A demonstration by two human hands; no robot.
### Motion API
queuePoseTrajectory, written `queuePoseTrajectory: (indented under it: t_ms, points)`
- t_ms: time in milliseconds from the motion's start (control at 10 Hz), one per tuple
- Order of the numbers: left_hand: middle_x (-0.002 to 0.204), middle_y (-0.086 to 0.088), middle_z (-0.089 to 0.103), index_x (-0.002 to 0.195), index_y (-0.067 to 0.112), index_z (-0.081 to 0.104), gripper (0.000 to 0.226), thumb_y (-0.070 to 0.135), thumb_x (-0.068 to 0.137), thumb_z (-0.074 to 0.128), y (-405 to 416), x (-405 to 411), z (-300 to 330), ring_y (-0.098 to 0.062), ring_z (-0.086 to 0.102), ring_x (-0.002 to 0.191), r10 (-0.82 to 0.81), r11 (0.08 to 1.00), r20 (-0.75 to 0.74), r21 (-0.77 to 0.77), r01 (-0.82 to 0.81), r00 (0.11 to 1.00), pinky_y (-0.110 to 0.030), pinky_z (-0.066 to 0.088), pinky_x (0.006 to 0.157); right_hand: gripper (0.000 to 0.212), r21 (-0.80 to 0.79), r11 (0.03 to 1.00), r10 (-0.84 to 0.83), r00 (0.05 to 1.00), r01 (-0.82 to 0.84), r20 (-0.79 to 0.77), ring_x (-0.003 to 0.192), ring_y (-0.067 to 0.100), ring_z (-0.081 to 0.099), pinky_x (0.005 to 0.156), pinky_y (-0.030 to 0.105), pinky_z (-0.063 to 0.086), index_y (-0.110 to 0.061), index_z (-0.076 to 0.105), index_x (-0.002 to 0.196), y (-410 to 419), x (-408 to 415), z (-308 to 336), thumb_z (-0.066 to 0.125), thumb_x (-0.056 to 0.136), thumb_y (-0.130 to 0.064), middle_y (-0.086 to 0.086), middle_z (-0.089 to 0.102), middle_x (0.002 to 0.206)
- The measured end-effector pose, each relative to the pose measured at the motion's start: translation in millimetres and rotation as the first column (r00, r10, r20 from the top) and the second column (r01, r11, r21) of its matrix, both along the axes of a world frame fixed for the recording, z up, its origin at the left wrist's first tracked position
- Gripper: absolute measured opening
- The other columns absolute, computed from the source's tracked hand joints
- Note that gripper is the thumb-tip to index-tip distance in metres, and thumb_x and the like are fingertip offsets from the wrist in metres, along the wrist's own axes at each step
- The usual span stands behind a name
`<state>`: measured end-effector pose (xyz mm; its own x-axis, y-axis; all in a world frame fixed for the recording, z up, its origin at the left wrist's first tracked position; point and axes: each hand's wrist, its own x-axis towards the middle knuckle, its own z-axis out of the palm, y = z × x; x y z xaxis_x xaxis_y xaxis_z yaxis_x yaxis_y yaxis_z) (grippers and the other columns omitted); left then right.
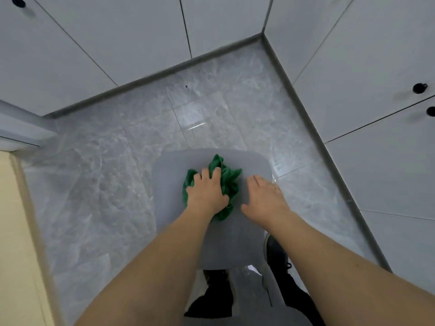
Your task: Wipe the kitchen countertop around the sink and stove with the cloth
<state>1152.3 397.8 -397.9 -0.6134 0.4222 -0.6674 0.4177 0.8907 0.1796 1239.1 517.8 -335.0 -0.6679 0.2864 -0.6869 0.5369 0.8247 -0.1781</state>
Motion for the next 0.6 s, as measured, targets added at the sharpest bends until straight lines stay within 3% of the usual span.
queuePoseTrajectory:
  t_ms: [100,300,600]
  points:
    - [0.151,-0.009,0.015,0.150,0.027,0.011,0.083,0.045,0.084,0.058,-0.2,-0.5,-17.7,-0.037,0.020,0.134,-0.022,0.998,0.016,-0.050,0.023,1.000,-0.057,0.041,0.098,0.079,-0.016,1.000,0.008,1.000,-0.008,0.027,0.144,0.026,0.019,0.118,0.040,0.015,-0.014,0.015,0.151,0.3,-1.7,-17.2,0.053,0.086,-0.037,0.009,0.018,0.157]
    - [0.152,-0.006,0.012,0.150,0.031,0.007,0.089,0.050,0.082,0.059,1.7,-4.3,-9.9,-0.036,0.020,0.135,-0.030,0.997,0.054,-0.069,0.034,0.998,-0.058,0.040,0.099,0.079,-0.029,1.000,0.011,0.999,-0.010,0.034,0.145,0.025,0.016,0.119,0.040,0.013,-0.015,0.012,0.152,0.7,-0.2,-14.3,0.053,0.087,-0.036,0.008,0.015,0.157]
    - [0.147,-0.008,0.031,0.151,0.024,0.018,0.074,0.047,0.089,0.053,1.3,-10.5,67.5,-0.035,0.030,0.133,0.020,1.000,0.026,0.014,-0.020,0.999,-0.056,0.040,0.101,0.076,0.011,1.000,-0.002,0.999,0.002,-0.054,0.141,0.027,0.026,0.117,0.041,0.018,-0.014,0.022,0.148,4.6,-0.3,58.9,0.055,0.084,-0.035,0.008,0.024,0.154]
